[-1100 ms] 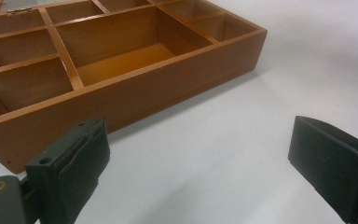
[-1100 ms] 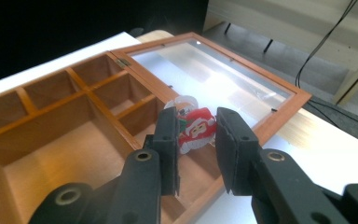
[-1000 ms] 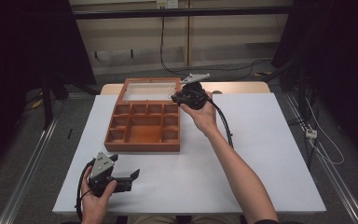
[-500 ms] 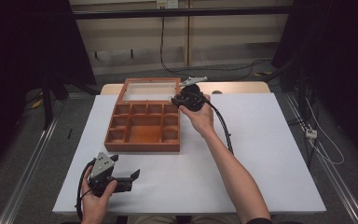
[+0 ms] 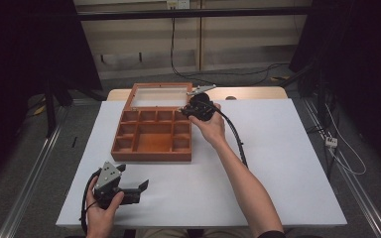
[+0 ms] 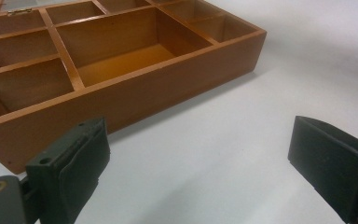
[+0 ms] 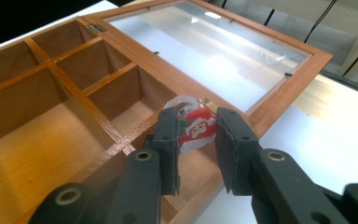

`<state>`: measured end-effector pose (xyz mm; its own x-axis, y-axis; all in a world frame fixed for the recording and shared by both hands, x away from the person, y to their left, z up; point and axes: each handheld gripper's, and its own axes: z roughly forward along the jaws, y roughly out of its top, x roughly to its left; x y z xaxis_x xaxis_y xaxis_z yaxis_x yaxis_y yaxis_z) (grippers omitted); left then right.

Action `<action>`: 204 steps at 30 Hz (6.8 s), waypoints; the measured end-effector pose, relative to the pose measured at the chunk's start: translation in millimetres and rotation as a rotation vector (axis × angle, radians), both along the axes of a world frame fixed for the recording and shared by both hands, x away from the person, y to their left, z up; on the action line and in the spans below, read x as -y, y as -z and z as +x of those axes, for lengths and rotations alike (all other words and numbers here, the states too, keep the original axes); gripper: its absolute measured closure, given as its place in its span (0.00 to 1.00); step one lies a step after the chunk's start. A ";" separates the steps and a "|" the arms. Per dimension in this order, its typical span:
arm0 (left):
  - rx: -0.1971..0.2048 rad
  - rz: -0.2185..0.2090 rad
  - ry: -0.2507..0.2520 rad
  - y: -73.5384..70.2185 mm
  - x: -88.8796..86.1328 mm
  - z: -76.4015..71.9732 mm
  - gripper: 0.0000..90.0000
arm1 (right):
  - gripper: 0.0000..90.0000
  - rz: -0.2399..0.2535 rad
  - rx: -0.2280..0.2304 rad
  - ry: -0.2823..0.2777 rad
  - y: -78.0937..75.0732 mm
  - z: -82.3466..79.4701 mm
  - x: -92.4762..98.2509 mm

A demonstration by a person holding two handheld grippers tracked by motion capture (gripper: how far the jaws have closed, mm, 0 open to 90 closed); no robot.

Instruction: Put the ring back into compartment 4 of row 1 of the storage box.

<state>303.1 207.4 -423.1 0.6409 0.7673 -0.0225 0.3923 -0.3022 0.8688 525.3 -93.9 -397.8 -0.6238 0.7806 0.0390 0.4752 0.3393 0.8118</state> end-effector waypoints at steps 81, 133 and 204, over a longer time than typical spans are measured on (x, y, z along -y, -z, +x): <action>-0.005 0.004 -0.002 1.0 0.4 1.6 0.06 | 0.11 0.058 -0.008 0.055 0.0 -22.5 11.8; -0.012 0.003 -0.017 1.5 0.7 0.4 0.06 | 0.10 0.009 0.096 0.084 -11.5 -119.6 48.4; -0.007 0.010 -0.077 0.9 -1.1 3.8 0.07 | 0.10 0.053 0.117 0.376 38.3 -246.8 178.1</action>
<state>306.9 208.5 -424.0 0.5796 0.8147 -0.0191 0.4209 -0.2792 0.8630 278.5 -272.0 -436.0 -0.2978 0.9541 0.0307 0.4616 0.1158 0.8795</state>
